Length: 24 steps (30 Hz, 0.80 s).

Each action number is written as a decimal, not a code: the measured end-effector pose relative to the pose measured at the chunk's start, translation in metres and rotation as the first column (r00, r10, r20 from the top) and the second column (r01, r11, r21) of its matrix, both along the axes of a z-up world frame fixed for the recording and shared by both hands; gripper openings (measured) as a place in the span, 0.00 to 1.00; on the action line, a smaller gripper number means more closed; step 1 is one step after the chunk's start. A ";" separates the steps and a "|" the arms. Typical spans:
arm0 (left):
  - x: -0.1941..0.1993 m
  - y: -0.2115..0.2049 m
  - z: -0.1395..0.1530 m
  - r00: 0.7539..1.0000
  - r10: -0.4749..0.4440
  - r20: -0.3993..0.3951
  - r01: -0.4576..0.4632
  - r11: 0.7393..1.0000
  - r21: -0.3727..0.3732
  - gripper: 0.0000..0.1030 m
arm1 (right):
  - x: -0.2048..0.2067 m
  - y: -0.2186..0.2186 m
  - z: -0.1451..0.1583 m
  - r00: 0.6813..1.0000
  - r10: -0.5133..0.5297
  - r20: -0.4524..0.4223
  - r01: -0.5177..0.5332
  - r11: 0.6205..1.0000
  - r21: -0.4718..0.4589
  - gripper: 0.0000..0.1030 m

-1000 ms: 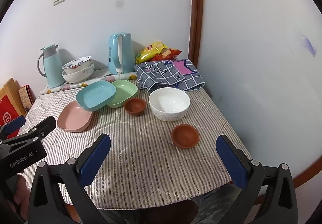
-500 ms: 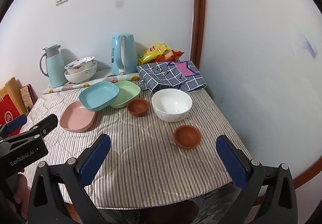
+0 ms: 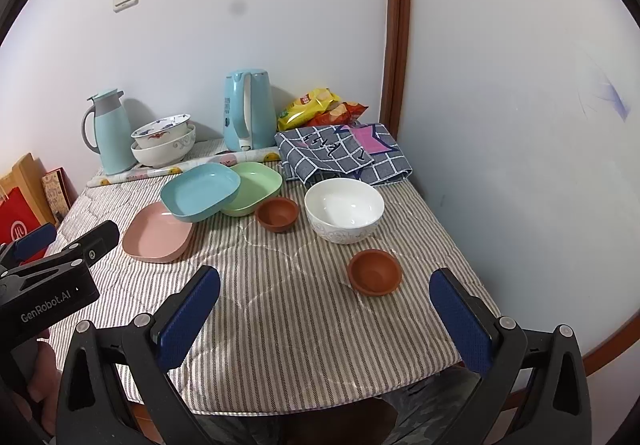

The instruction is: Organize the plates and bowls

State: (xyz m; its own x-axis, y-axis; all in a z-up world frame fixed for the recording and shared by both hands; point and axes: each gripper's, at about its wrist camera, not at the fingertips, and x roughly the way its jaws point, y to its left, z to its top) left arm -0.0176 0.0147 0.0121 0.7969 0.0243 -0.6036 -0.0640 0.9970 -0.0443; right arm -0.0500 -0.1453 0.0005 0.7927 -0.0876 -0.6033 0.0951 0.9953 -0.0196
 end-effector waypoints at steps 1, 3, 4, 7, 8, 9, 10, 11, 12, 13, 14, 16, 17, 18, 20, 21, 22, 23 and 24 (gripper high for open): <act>0.000 0.000 0.000 1.000 0.000 0.000 0.000 1.000 0.001 1.00 | 0.000 0.000 0.000 1.000 -0.001 -0.001 0.001 1.000 -0.001 1.00; 0.000 0.001 0.000 1.000 0.000 0.000 0.000 1.000 0.001 1.00 | 0.000 0.000 0.001 1.000 -0.002 0.000 0.002 1.000 0.000 1.00; 0.000 0.001 0.000 1.000 0.000 0.000 0.000 1.000 0.001 1.00 | -0.001 0.000 0.001 1.000 -0.002 0.001 0.002 1.000 0.001 1.00; 0.000 0.001 0.001 1.000 -0.002 -0.001 0.002 1.000 -0.002 1.00 | -0.002 0.000 0.001 1.000 -0.002 0.003 0.002 1.000 0.003 1.00; 0.000 0.001 0.001 1.000 -0.002 -0.001 0.002 1.000 -0.002 1.00 | -0.002 -0.001 0.001 1.000 -0.002 0.003 0.002 1.000 0.004 1.00; 0.000 0.000 0.001 1.000 -0.003 -0.001 0.003 1.000 0.000 1.00 | -0.003 -0.001 0.001 1.000 -0.001 0.004 0.001 1.000 0.004 1.00; 0.000 0.001 0.002 1.000 -0.003 0.000 0.003 1.000 0.000 1.00 | -0.003 -0.001 0.000 1.000 0.000 0.004 0.000 1.000 0.005 1.00; 0.001 0.000 0.002 1.000 -0.003 0.000 0.003 1.000 -0.001 1.00 | -0.004 -0.001 0.001 1.000 0.001 0.006 -0.001 1.000 0.006 1.00; 0.001 0.001 0.002 1.000 -0.004 0.001 0.004 1.000 -0.002 1.00 | -0.004 -0.001 0.001 1.000 0.001 0.006 -0.001 1.000 0.006 1.00; 0.001 0.000 0.002 1.000 -0.005 0.002 0.005 1.000 -0.001 1.00 | -0.003 0.000 0.001 1.000 0.001 0.006 -0.001 1.000 0.007 1.00; 0.001 0.000 0.003 1.000 -0.004 0.001 0.004 1.000 0.000 1.00 | -0.003 0.000 0.001 1.000 0.002 0.005 -0.002 1.000 0.008 1.00; 0.001 0.001 0.003 1.000 -0.003 0.000 0.003 1.000 0.001 1.00 | -0.003 0.001 0.000 1.000 0.005 0.004 -0.005 1.000 0.008 1.00; 0.001 0.001 0.003 1.000 -0.003 0.001 0.003 1.000 0.000 1.00 | -0.003 0.001 -0.001 1.000 0.005 0.003 -0.005 1.000 0.008 1.00; 0.001 0.001 0.003 1.000 -0.001 0.001 0.001 1.000 -0.001 1.00 | -0.002 0.001 -0.001 1.000 0.005 0.002 -0.005 1.000 0.009 1.00; 0.002 0.002 0.003 1.000 0.000 0.002 0.000 1.000 -0.004 1.00 | -0.002 0.002 -0.001 1.000 0.007 0.002 -0.007 1.000 0.008 1.00; 0.002 0.002 0.003 1.000 0.000 0.002 0.000 1.000 -0.006 1.00 | -0.002 0.002 -0.002 1.000 0.007 0.002 -0.007 1.000 0.007 1.00; 0.002 0.002 0.003 1.000 -0.001 0.002 0.001 1.000 -0.004 1.00 | -0.003 0.002 -0.002 1.000 0.006 0.003 -0.006 1.000 0.007 1.00; 0.002 0.002 0.003 1.000 -0.001 0.002 0.001 1.000 -0.002 1.00 | -0.003 0.002 -0.002 1.000 0.005 0.004 -0.005 1.000 0.009 1.00; 0.002 0.001 0.002 1.000 -0.002 0.003 0.002 1.000 0.001 1.00 | -0.002 0.002 -0.002 1.000 0.005 0.005 -0.005 1.000 0.010 1.00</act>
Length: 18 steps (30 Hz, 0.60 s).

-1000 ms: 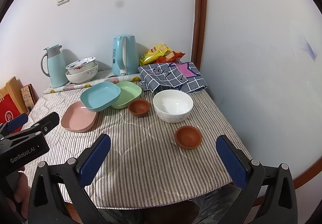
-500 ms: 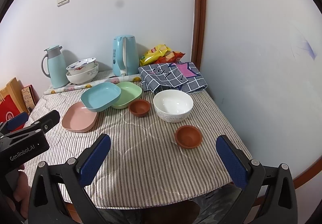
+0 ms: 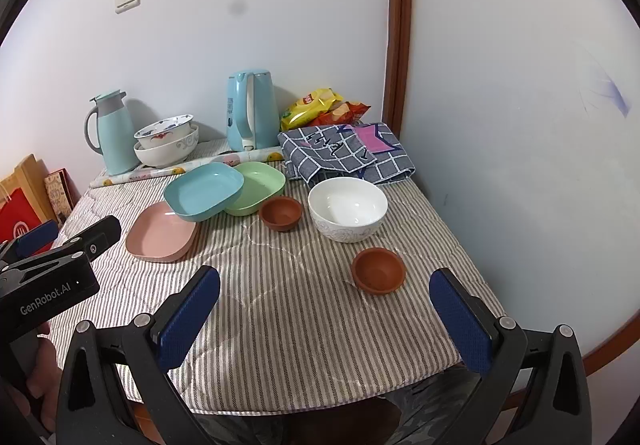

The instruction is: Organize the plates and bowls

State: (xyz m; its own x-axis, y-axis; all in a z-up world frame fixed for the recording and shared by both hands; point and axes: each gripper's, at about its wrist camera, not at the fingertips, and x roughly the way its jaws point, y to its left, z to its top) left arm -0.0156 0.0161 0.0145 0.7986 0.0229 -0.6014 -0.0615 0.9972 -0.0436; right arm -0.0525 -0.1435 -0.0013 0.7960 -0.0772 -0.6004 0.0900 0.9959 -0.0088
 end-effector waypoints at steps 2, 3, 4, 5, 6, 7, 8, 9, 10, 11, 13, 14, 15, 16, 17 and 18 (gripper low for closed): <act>0.000 0.000 0.000 1.000 0.000 0.000 0.000 1.000 0.001 1.00 | 0.000 -0.001 -0.001 1.000 -0.003 0.000 0.003 1.000 0.004 1.00; 0.000 0.000 0.000 1.000 0.000 0.000 0.000 1.000 0.001 1.00 | 0.001 -0.002 -0.001 1.000 -0.005 -0.001 0.005 1.000 0.007 1.00; -0.001 0.000 -0.001 1.000 0.000 0.001 0.000 1.000 -0.001 1.00 | 0.001 -0.003 -0.001 1.000 -0.005 -0.002 0.005 1.000 0.009 1.00; -0.001 0.000 -0.001 1.000 0.001 0.003 -0.001 1.000 -0.003 1.00 | 0.001 -0.003 -0.001 1.000 -0.006 -0.003 0.006 1.000 0.009 1.00; -0.001 0.001 -0.002 1.000 0.002 0.003 -0.002 1.000 -0.005 1.00 | 0.001 -0.004 -0.002 1.000 -0.008 -0.002 0.008 1.000 0.009 1.00; -0.001 0.001 -0.003 1.000 0.001 0.001 -0.001 1.000 -0.009 1.00 | 0.001 -0.006 -0.003 1.000 -0.011 -0.003 0.011 1.000 0.010 1.00; 0.000 0.000 -0.004 1.000 0.000 -0.002 0.000 1.000 -0.012 1.00 | 0.002 -0.007 -0.003 1.000 -0.013 -0.004 0.013 1.000 0.012 1.00; 0.001 0.000 -0.005 1.000 0.000 -0.005 0.000 1.000 -0.012 1.00 | 0.002 -0.008 -0.003 1.000 -0.013 -0.006 0.013 1.000 0.016 1.00; 0.002 0.000 -0.006 1.000 0.001 -0.010 -0.001 1.000 -0.012 1.00 | 0.003 -0.010 -0.004 1.000 -0.015 -0.008 0.015 1.000 0.022 1.00; 0.003 0.000 -0.007 1.000 0.001 -0.012 -0.001 1.000 -0.012 1.00 | 0.004 -0.010 -0.004 1.000 -0.016 -0.009 0.017 1.000 0.025 1.00; 0.006 0.000 -0.008 1.000 0.003 -0.017 -0.004 1.000 -0.015 1.00 | 0.006 -0.013 -0.004 1.000 -0.019 -0.010 0.019 0.999 0.032 1.00; 0.006 0.000 -0.009 1.000 0.003 -0.020 -0.003 1.000 -0.016 1.00 | 0.006 -0.013 -0.004 1.000 -0.019 -0.012 0.020 0.999 0.033 1.00; 0.008 0.000 -0.009 1.000 0.003 -0.024 -0.003 1.000 -0.014 1.00 | 0.007 -0.013 -0.004 1.000 -0.020 -0.013 0.020 0.999 0.033 1.00; 0.009 0.000 -0.009 1.000 0.004 -0.026 -0.005 1.000 -0.014 1.00 | 0.008 -0.014 -0.004 1.000 -0.020 -0.014 0.020 0.999 0.033 1.00; 0.011 0.001 -0.009 1.000 0.007 -0.029 -0.007 1.000 -0.015 1.00 | 0.008 -0.014 -0.004 1.000 -0.020 -0.014 0.021 0.999 0.033 1.00; 0.012 0.001 -0.009 1.000 0.007 -0.029 -0.007 1.000 -0.017 1.00 | 0.009 -0.014 -0.005 1.000 -0.021 -0.016 0.022 0.999 0.034 1.00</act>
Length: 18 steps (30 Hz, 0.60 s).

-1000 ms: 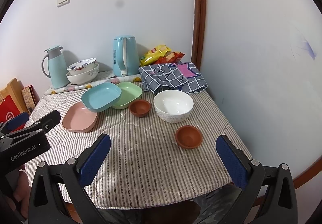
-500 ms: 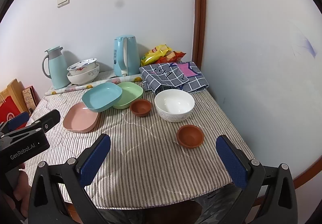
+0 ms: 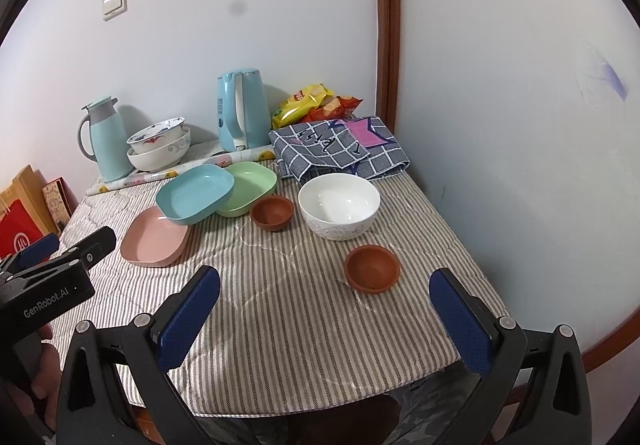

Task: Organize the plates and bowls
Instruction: 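Move the right tool toward the blue plate and close on its rim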

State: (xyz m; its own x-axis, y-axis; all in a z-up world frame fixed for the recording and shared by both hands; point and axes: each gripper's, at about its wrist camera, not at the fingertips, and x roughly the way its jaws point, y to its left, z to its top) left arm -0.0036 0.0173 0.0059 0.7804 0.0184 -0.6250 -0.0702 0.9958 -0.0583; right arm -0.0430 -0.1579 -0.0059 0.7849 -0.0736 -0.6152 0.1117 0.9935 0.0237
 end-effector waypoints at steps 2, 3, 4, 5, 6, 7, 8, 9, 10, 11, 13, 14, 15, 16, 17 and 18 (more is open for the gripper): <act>0.002 0.001 0.001 1.000 0.006 -0.002 -0.006 1.000 0.000 1.00 | 0.001 -0.001 0.000 1.000 -0.001 -0.002 0.001 1.000 0.006 1.00; 0.004 0.001 0.001 1.000 0.008 -0.005 -0.008 1.000 -0.002 1.00 | 0.002 -0.002 0.000 1.000 0.000 -0.005 0.000 1.000 0.010 1.00; 0.005 0.002 0.001 1.000 0.009 -0.006 -0.009 1.000 -0.005 1.00 | 0.003 -0.003 0.000 1.000 0.000 -0.006 0.000 1.000 0.013 1.00; 0.006 0.002 0.001 1.000 0.009 -0.006 -0.009 1.000 -0.007 1.00 | 0.005 -0.003 0.000 1.000 0.001 -0.008 -0.001 1.000 0.015 1.00; 0.006 0.003 0.002 1.000 0.009 -0.005 -0.009 1.000 -0.008 1.00 | 0.006 -0.003 0.000 1.000 0.002 -0.008 -0.002 1.000 0.016 1.00; 0.007 0.002 0.003 1.000 0.009 -0.006 -0.009 1.000 -0.008 1.00 | 0.006 -0.003 0.000 1.000 0.004 -0.008 -0.004 1.000 0.017 1.00; 0.008 0.002 0.004 1.000 0.008 -0.006 -0.008 1.000 -0.008 1.00 | 0.008 -0.003 0.001 1.000 0.007 -0.008 -0.007 1.000 0.019 1.00; 0.010 0.001 0.005 1.000 0.006 -0.006 -0.006 1.000 -0.006 1.00 | 0.009 -0.003 0.001 1.000 0.009 -0.007 -0.009 1.000 0.020 1.00; 0.012 0.001 0.006 1.000 0.004 -0.005 -0.004 1.000 -0.005 1.00 | 0.010 -0.003 0.002 1.000 0.012 -0.006 -0.012 1.000 0.021 1.00; 0.014 0.001 0.007 1.000 0.001 -0.005 -0.001 1.000 -0.005 1.00 | 0.012 -0.003 0.002 1.000 0.014 -0.006 -0.013 1.000 0.023 1.00; 0.021 0.000 0.010 1.000 -0.002 -0.007 0.002 1.000 -0.004 1.00 | 0.016 -0.004 0.003 1.000 0.017 -0.005 -0.017 0.999 0.032 1.00; 0.024 -0.001 0.011 1.000 -0.003 -0.007 0.003 1.000 -0.003 1.00 | 0.018 -0.005 0.004 1.000 0.019 -0.004 -0.019 0.999 0.039 1.00; 0.028 -0.001 0.013 1.000 -0.004 -0.009 0.004 1.000 0.000 1.00 | 0.020 -0.005 0.005 1.000 0.020 -0.001 -0.020 0.999 0.045 1.00; 0.032 -0.002 0.014 1.000 -0.003 -0.010 0.003 1.000 0.002 1.00 | 0.022 -0.006 0.007 1.000 0.022 0.002 -0.022 0.998 0.052 1.00; 0.035 -0.002 0.015 1.000 -0.002 -0.011 0.002 1.000 0.002 1.00 | 0.025 -0.007 0.008 1.000 0.025 0.005 -0.026 0.998 0.062 1.00; 0.040 -0.001 0.016 1.000 -0.002 -0.012 0.002 1.000 0.002 1.00 | 0.027 -0.008 0.009 1.000 0.027 0.006 -0.028 0.997 0.068 1.00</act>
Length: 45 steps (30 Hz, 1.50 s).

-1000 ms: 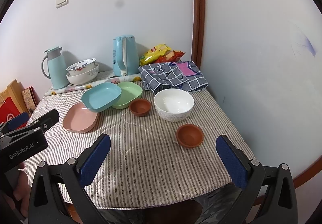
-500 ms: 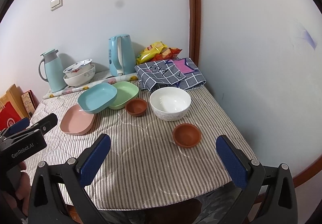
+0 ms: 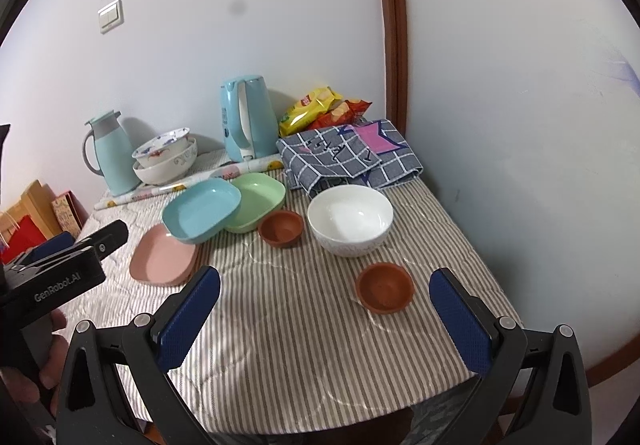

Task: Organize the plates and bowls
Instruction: 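Move the right tool toward the blue plate and close on its rim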

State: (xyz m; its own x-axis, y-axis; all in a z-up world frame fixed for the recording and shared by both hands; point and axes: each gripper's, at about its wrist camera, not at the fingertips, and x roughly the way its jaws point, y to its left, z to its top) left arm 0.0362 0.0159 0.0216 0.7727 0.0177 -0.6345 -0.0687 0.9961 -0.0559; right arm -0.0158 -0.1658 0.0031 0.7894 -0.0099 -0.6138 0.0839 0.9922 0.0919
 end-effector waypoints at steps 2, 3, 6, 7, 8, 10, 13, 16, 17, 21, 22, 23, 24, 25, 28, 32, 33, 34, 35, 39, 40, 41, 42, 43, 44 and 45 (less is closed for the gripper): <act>0.008 0.001 0.001 1.000 0.001 -0.004 -0.001 1.000 0.003 1.00 | 0.006 -0.001 0.002 1.000 0.003 0.002 -0.003 1.000 0.011 1.00; 0.013 0.001 0.001 1.000 0.004 -0.006 -0.004 1.000 0.006 1.00 | 0.010 -0.001 0.004 1.000 0.003 -0.001 -0.003 1.000 0.010 1.00; 0.027 0.004 0.001 1.000 0.012 -0.016 -0.012 1.000 0.003 1.00 | 0.022 -0.001 0.006 1.000 0.004 0.000 -0.004 1.000 0.007 1.00; 0.033 0.006 0.000 1.000 0.017 -0.022 -0.017 1.000 0.000 1.00 | 0.027 -0.002 0.006 1.000 0.008 -0.001 -0.008 1.000 0.014 1.00; 0.039 0.008 -0.001 0.999 0.021 -0.028 -0.021 1.000 -0.002 1.00 | 0.032 -0.002 0.005 1.000 0.010 -0.003 -0.010 1.000 0.021 1.00; 0.050 0.010 -0.002 0.999 0.027 -0.035 -0.027 1.000 -0.004 1.00 | 0.043 -0.002 0.004 1.000 0.014 -0.015 -0.014 0.999 0.040 1.00; 0.064 0.017 -0.007 0.998 0.042 -0.047 -0.043 0.999 -0.010 1.00 | 0.064 0.000 -0.001 0.998 0.038 -0.051 -0.035 0.998 0.058 1.00; 0.077 0.028 -0.015 0.996 0.067 -0.064 -0.068 0.997 -0.021 1.00 | 0.081 0.005 -0.007 0.996 0.058 -0.072 -0.054 0.997 0.052 1.00; 0.080 0.032 -0.018 0.995 0.076 -0.069 -0.078 0.997 -0.025 1.00 | 0.083 0.007 -0.008 0.995 0.061 -0.075 -0.058 0.997 0.050 1.00; 0.094 0.049 -0.033 0.989 0.112 -0.096 -0.116 0.992 -0.038 1.00 | 0.105 0.019 -0.017 0.991 0.085 -0.100 -0.082 0.996 0.037 0.99; 0.099 0.053 -0.037 0.987 0.121 -0.105 -0.126 0.991 -0.040 1.00 | 0.111 0.022 -0.021 0.990 0.089 -0.108 -0.086 0.996 0.032 0.99; 0.102 0.056 -0.040 0.986 0.126 -0.109 -0.131 0.991 -0.041 1.00 | 0.117 0.025 -0.023 0.989 0.093 -0.113 -0.091 0.995 0.028 0.98; 0.106 0.060 -0.044 0.984 0.133 -0.117 -0.138 0.990 -0.040 1.00 | 0.122 0.027 -0.025 0.988 0.098 -0.118 -0.096 0.995 0.026 0.98; 0.110 0.062 -0.047 0.983 0.137 -0.122 -0.142 0.989 -0.039 1.00 | 0.126 0.029 -0.027 0.987 0.100 -0.122 -0.098 0.995 0.024 0.98; 0.120 0.071 -0.055 0.980 0.144 -0.138 -0.152 0.987 -0.051 1.00 | 0.141 0.037 -0.032 0.985 0.115 -0.129 -0.115 0.993 0.011 0.94; 0.131 0.078 -0.068 0.976 0.147 -0.159 -0.159 0.985 -0.063 0.98 | 0.161 0.046 -0.037 0.984 0.123 -0.132 -0.124 0.992 0.000 0.91; 0.132 0.079 -0.071 0.976 0.146 -0.163 -0.158 0.985 -0.066 0.98 | 0.166 0.049 -0.038 0.983 0.127 -0.133 -0.128 0.992 -0.002 0.89; 0.136 0.080 -0.075 0.975 0.143 -0.170 -0.156 0.985 -0.069 0.97 | 0.170 0.050 -0.039 0.982 0.130 -0.135 -0.132 0.991 -0.002 0.86; 0.138 0.081 -0.078 0.974 0.141 -0.175 -0.155 0.985 -0.071 0.96 | 0.174 0.053 -0.041 0.981 0.135 -0.141 -0.137 0.991 -0.002 0.84; 0.149 0.082 -0.088 0.973 0.131 -0.191 -0.149 0.985 -0.084 0.90 | 0.195 0.063 -0.050 0.974 0.156 -0.165 -0.161 0.987 -0.015 0.77; 0.152 0.082 -0.091 0.973 0.126 -0.193 -0.144 0.986 -0.083 0.90 | 0.198 0.065 -0.051 0.973 0.160 -0.169 -0.166 0.986 -0.016 0.74; 0.155 0.082 -0.092 0.973 0.122 -0.195 -0.140 0.987 -0.081 0.89 | 0.204 0.068 -0.054 0.970 0.167 -0.175 -0.174 0.985 -0.020 0.72; 0.158 0.082 -0.094 0.973 0.122 -0.196 -0.140 0.987 -0.078 0.88 | 0.208 0.070 -0.056 0.968 0.174 -0.180 -0.181 0.983 -0.023 0.71; 0.161 0.082 -0.096 0.972 0.123 -0.198 -0.141 0.987 -0.076 0.86 | 0.210 0.072 -0.057 0.967 0.179 -0.182 -0.187 0.982 -0.025 0.69; 0.162 0.083 -0.098 0.972 0.121 -0.201 -0.139 0.987 -0.079 0.83 | 0.214 0.075 -0.059 0.966 0.185 -0.182 -0.193 0.981 -0.027 0.69; 0.164 0.084 -0.100 0.972 0.118 -0.206 -0.137 0.987 -0.084 0.83 | 0.218 0.078 -0.062 0.964 0.192 -0.183 -0.200 0.979 -0.028 0.69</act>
State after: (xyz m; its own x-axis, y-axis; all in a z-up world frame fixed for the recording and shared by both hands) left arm 0.2001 0.0996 -0.0789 0.6257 0.0390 -0.7791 -0.2144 0.9689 -0.1237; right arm 0.2024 -0.0882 -0.0587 0.6565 0.1025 -0.7474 -0.1018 0.9937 0.0468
